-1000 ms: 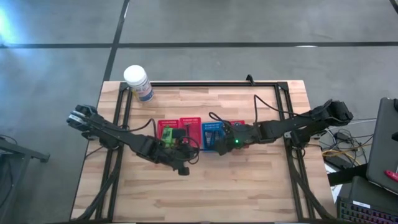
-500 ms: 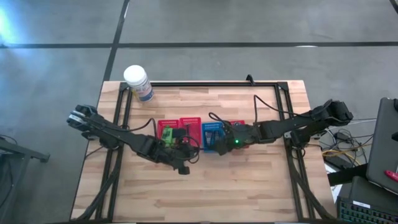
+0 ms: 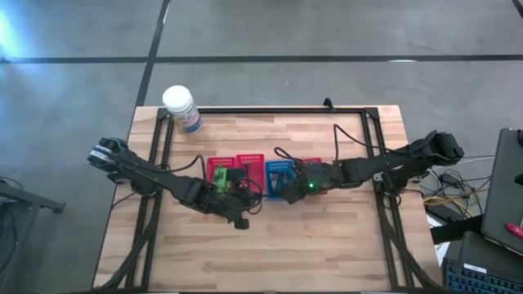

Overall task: Pick & Place Travel size toiletries
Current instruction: Put the blue razor into the middle red bin

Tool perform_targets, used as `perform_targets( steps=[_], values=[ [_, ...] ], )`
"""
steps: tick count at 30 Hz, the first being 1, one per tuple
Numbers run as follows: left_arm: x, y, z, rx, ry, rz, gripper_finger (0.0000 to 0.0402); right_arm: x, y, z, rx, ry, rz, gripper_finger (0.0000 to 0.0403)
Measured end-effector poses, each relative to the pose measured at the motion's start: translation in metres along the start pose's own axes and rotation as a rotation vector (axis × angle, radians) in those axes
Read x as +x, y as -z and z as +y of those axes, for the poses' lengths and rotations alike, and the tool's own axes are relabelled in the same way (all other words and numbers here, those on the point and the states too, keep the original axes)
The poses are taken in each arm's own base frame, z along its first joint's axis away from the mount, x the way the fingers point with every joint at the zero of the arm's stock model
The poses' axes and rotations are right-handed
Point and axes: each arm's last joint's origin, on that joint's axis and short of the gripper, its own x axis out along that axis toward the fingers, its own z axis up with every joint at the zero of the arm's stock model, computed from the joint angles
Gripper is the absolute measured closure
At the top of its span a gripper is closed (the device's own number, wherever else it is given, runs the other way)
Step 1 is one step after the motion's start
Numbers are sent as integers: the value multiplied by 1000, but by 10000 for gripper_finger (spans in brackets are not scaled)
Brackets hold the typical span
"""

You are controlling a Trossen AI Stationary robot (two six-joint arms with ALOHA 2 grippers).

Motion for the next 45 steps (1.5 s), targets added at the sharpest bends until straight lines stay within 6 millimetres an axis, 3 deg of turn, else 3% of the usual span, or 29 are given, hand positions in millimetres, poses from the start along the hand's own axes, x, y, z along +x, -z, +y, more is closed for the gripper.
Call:
perform_targets(
  steps=[15,28,36,41,45],
  values=[
    [0,0,0,2,0,2,364,0,0,-1,-5,6,3,372],
    [-3,0,-1,-63,-8,-7,260,0,-4,-2,-20,28,-66,373],
    [-29,2,9,-57,-149,-1,181,0,-7,-4,-25,57,-130,373],
    [-48,10,21,-160,-177,37,162,0,-11,-6,-41,86,-184,373],
    [-47,11,19,-173,-122,19,161,0,-12,-6,-36,84,-181,373]
  ],
)
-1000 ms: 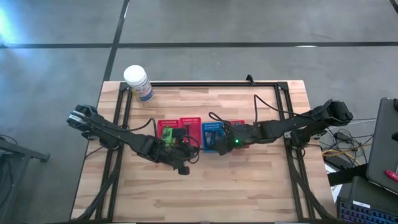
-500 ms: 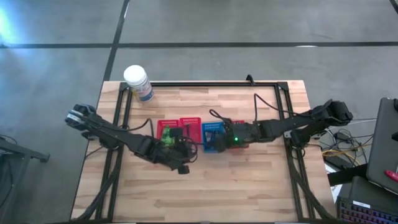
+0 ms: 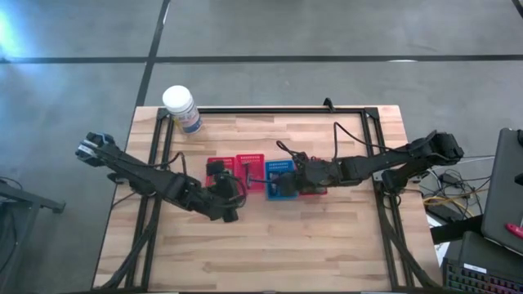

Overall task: Pick & Place Travel size toiletries
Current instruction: Put the blue razor into the middle red bin

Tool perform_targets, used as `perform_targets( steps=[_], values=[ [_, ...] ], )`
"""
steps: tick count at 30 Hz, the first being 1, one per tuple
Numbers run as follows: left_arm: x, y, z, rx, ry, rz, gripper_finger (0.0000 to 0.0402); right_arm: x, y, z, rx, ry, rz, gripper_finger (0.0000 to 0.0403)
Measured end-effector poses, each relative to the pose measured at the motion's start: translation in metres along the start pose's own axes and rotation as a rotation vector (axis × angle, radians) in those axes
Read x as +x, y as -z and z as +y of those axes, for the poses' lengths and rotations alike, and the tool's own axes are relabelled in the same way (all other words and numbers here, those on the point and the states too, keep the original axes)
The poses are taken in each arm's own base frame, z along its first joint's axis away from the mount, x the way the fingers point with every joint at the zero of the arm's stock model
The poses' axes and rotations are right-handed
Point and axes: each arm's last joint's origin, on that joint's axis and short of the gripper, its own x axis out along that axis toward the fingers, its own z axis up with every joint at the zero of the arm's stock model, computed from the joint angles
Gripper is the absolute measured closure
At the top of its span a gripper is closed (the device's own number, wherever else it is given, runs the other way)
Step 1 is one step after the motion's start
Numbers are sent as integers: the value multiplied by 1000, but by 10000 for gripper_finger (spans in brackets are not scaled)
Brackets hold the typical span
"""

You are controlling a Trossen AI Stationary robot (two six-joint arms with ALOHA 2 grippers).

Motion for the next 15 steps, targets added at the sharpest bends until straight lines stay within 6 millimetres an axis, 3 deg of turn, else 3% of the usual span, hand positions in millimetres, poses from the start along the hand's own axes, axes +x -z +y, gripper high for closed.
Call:
perform_targets(
  steps=[6,10,15],
  values=[
    [25,-9,-13,154,80,-99,161,0,-1,0,15,-10,10,370],
    [50,-9,-2,128,55,-47,168,0,0,1,16,-15,22,369],
    [61,-14,8,92,96,-24,192,0,0,0,15,-11,27,369]
  ],
)
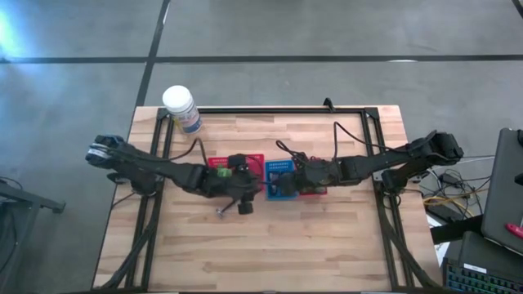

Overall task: Pick & Place Travel size toiletries
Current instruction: Put the blue razor into the middle red bin

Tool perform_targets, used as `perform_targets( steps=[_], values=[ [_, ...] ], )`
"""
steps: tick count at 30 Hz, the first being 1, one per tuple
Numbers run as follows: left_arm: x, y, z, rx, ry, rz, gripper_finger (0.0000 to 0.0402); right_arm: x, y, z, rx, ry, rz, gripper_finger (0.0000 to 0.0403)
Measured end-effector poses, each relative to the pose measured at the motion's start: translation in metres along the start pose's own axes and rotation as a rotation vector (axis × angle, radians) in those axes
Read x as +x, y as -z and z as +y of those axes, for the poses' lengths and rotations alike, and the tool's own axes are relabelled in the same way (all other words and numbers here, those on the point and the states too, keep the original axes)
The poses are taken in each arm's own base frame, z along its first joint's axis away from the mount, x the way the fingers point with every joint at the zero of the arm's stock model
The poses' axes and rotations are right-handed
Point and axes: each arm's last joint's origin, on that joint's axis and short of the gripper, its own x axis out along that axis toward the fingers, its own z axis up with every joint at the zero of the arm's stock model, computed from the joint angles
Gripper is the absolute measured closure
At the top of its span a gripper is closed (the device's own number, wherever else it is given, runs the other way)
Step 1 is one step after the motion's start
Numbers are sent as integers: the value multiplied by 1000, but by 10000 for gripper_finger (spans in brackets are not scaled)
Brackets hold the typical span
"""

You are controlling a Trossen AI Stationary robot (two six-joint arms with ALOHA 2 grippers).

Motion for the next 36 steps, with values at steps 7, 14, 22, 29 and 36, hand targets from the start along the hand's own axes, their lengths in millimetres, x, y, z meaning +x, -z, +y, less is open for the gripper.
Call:
perform_targets(
  steps=[7,14,22,29,36],
  values=[
    [4,2,1,-2,53,16,248,0,0,0,-10,-3,11,369],
    [6,1,4,8,43,8,320,0,1,0,-14,-6,22,367],
    [7,1,4,37,44,13,375,0,0,0,-12,-10,18,364],
    [5,13,6,15,-5,121,372,-5,-2,3,-43,-23,15,298],
    [0,26,12,-300,-101,220,373,-28,-6,-2,-55,95,-20,183]
  ],
)
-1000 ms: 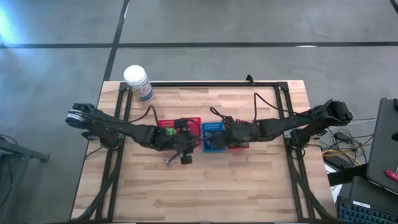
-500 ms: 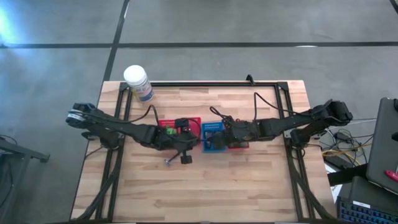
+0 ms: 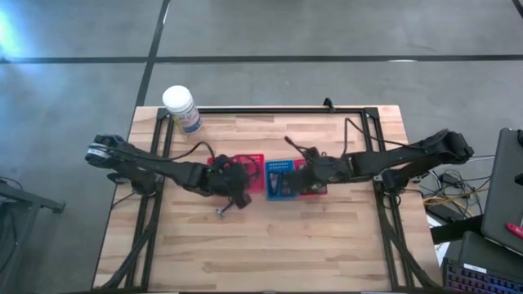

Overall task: Pick & Place Travel size toiletries
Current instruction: Put the blue razor into the middle red bin

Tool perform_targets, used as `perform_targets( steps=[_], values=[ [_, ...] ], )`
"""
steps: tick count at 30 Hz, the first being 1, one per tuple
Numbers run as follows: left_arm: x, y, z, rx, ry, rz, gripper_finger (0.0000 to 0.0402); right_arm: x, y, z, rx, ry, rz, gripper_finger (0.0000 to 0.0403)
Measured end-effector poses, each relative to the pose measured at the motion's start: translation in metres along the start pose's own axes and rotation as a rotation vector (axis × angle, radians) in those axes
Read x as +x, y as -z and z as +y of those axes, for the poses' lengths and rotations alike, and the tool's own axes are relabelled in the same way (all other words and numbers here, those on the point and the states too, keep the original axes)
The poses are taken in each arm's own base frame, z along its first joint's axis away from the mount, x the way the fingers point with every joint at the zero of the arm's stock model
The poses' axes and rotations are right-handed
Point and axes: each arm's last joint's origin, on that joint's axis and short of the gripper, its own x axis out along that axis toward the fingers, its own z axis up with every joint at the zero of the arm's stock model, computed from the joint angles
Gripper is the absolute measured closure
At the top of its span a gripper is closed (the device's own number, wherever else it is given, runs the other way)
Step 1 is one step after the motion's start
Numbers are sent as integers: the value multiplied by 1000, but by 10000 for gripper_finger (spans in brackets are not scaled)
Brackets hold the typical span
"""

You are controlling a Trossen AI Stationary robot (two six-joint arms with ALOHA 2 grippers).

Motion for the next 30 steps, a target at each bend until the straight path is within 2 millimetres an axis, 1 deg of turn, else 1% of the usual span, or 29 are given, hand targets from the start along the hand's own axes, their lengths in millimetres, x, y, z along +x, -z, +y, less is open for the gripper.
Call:
perform_targets(
  steps=[3,5,9,13,17,21,27,30],
  values=[
    [7,0,8,-322,-32,3,373,-14,-4,-4,26,61,-57,145],
    [11,-4,13,-473,-39,-28,372,-21,-7,-6,33,86,-97,123],
    [28,-5,25,-623,-77,-42,372,-31,-12,-6,41,93,-154,92],
    [46,2,37,-740,-113,-19,371,-32,-12,-5,28,91,-166,72],
    [61,6,41,-810,-91,19,352,-32,-13,-5,23,92,-169,59],
    [72,10,38,-822,-89,47,329,-32,-13,-5,13,93,-168,49],
    [89,19,34,-813,-125,84,323,-32,-12,-5,0,94,-167,47],
    [90,20,34,-804,-125,87,317,-32,-11,-5,-8,94,-164,54]
  ],
)
